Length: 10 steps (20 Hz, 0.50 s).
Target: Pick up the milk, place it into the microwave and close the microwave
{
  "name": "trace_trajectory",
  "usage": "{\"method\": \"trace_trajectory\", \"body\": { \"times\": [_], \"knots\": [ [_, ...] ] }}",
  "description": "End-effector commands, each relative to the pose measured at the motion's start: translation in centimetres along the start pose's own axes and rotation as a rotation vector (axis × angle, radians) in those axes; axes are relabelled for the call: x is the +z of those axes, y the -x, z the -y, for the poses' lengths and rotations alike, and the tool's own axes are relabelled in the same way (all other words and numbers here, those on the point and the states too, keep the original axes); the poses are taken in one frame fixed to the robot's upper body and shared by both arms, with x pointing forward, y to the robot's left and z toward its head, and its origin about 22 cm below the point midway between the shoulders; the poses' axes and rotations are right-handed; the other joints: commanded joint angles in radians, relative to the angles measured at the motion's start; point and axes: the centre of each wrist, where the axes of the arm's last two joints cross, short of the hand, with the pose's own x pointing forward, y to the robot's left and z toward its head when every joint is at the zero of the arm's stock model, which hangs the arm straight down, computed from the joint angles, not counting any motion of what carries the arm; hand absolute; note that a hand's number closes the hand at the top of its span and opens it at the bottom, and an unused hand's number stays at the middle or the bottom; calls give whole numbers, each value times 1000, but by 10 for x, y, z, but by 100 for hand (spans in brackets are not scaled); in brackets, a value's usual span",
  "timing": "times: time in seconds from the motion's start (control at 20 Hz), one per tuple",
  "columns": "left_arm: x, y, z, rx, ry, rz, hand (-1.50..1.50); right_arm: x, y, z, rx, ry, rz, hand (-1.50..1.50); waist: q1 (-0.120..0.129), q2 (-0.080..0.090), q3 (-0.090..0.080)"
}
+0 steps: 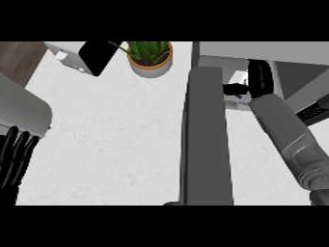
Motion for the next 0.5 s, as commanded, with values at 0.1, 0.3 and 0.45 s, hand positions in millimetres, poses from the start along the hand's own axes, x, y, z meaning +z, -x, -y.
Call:
{"method": "trace_trajectory", "body": {
  "times": [0.1, 0.3, 0.45],
  "knots": [
    [-5, -4, 9, -9, -3, 9, -150, 0, -10, -10, -21, -52, 9, -150, -9, -1, 1],
    [-4, -7, 10, -32, 20, 5, -150, -3, -20, -14, -32, -3, -1, -150, -15, -5, 0],
    [-1, -5, 8, -31, 5, 4, -150, 5, -10, -15, -50, 25, -27, -150, -15, -5, 0]
  ]
}}
